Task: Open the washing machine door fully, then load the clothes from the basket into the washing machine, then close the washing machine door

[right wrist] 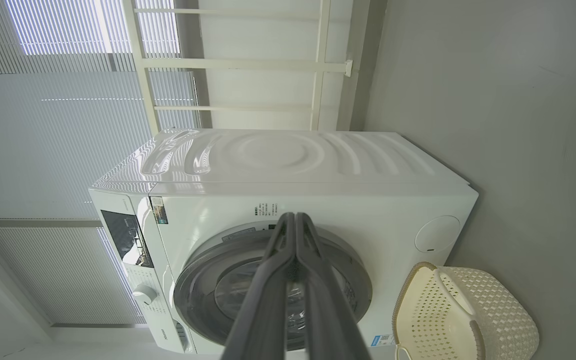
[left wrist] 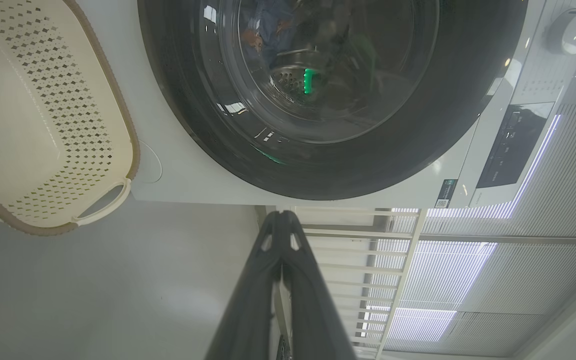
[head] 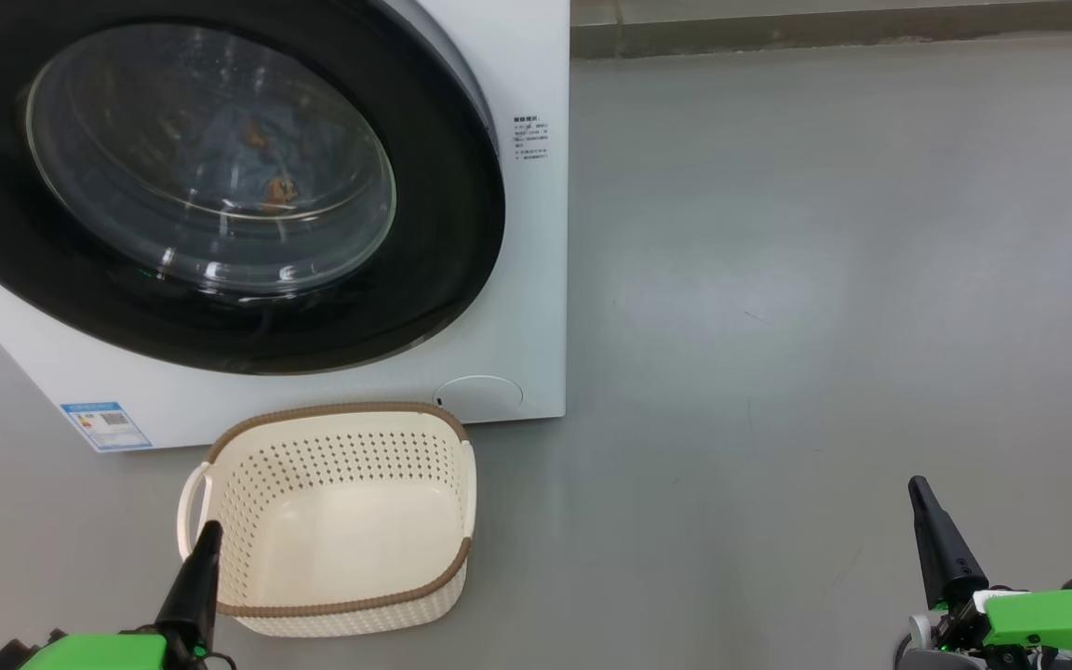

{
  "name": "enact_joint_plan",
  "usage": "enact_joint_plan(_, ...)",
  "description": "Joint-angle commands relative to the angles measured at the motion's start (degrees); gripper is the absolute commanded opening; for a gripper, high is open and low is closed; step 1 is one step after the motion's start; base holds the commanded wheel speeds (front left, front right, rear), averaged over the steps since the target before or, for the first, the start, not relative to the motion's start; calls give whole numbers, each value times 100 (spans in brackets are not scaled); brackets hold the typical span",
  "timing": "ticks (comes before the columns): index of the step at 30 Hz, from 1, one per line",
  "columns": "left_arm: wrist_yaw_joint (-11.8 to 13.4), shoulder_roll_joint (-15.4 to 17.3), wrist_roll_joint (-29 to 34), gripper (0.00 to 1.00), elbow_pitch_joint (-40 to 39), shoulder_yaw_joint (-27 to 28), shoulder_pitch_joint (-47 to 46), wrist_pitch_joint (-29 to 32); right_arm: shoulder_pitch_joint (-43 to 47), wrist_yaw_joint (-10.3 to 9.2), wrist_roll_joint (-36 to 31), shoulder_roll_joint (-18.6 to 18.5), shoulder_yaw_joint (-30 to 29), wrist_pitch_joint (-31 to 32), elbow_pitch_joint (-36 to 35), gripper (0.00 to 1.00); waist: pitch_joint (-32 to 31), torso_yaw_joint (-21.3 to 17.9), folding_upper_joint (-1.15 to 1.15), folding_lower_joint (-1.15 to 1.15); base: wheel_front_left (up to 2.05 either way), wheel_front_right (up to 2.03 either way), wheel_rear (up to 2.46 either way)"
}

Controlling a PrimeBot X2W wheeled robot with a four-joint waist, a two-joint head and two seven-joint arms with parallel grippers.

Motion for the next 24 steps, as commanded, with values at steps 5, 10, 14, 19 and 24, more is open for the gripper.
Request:
enact_joint_plan(5, -16, 95, 15, 0, -107, 217, -235, 53, -231, 10, 64, -72, 131, 44, -145, 0, 0, 0, 0, 0, 0, 0, 0)
enact_joint_plan(10, -16, 88, 23, 0, -107, 227, -236, 61, -231, 10, 64, -72, 131, 44, -145, 0, 0, 0, 0, 0, 0, 0, 0)
enact_joint_plan(14, -16, 82, 30, 0, -106, 235, -237, 67, -231, 10, 64, -72, 131, 44, -145, 0, 0, 0, 0, 0, 0, 0, 0)
enact_joint_plan(19, -16, 76, 37, 0, -106, 244, -237, 75, -231, 10, 64, -72, 131, 44, -145, 0, 0, 0, 0, 0, 0, 0, 0)
enact_joint_plan(24, -16, 70, 45, 0, -105, 253, -238, 82, -231, 10, 64, -72, 131, 43, -145, 0, 0, 0, 0, 0, 0, 0, 0)
